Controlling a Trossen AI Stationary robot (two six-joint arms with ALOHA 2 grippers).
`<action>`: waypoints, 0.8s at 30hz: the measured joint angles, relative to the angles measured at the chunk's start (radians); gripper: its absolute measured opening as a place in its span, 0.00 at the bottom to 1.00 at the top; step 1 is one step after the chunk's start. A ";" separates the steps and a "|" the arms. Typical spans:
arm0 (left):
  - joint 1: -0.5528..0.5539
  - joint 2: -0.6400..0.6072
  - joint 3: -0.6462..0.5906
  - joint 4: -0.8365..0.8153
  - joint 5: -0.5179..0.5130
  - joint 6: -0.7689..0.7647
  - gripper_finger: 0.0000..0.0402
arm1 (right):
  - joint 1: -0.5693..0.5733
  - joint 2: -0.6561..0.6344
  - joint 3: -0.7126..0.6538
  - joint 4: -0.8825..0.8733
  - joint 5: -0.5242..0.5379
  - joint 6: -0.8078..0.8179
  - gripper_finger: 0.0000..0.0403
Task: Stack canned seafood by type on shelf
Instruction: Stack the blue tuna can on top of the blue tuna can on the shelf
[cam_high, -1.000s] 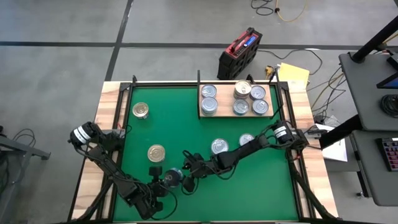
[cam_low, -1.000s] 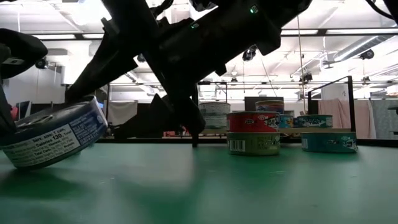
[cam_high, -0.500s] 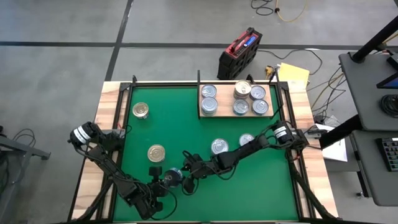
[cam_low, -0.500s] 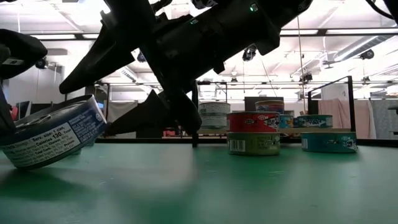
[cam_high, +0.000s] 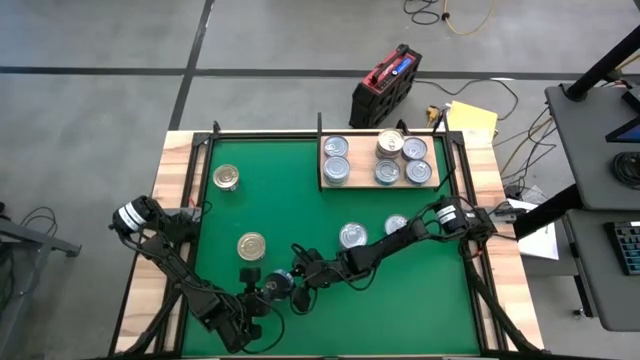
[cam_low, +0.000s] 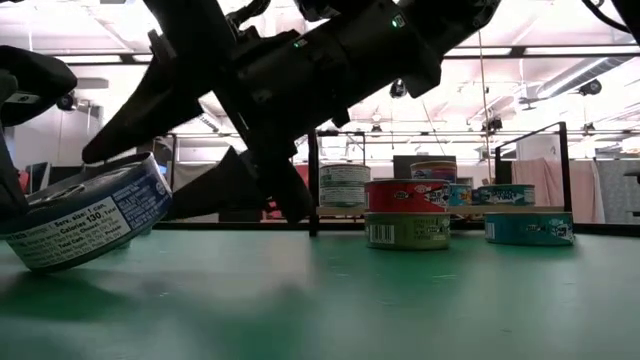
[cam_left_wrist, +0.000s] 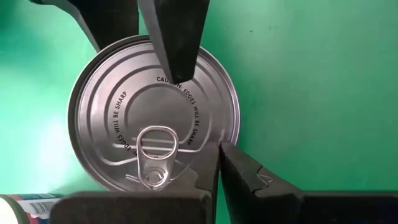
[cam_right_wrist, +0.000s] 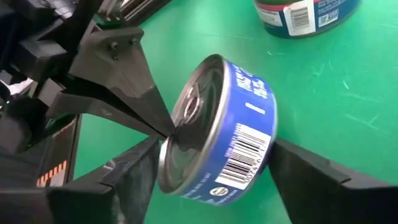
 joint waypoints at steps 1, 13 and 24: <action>0.000 0.000 0.000 0.000 -0.002 0.006 0.00 | 0.000 0.003 0.000 0.003 0.000 -0.001 0.68; -0.011 -0.001 0.011 0.012 -0.070 0.030 0.00 | -0.002 0.003 -0.001 0.000 0.006 -0.068 0.31; -0.048 -0.030 0.074 0.012 -0.152 0.131 0.00 | 0.001 -0.200 -0.007 -0.414 0.003 -0.162 0.31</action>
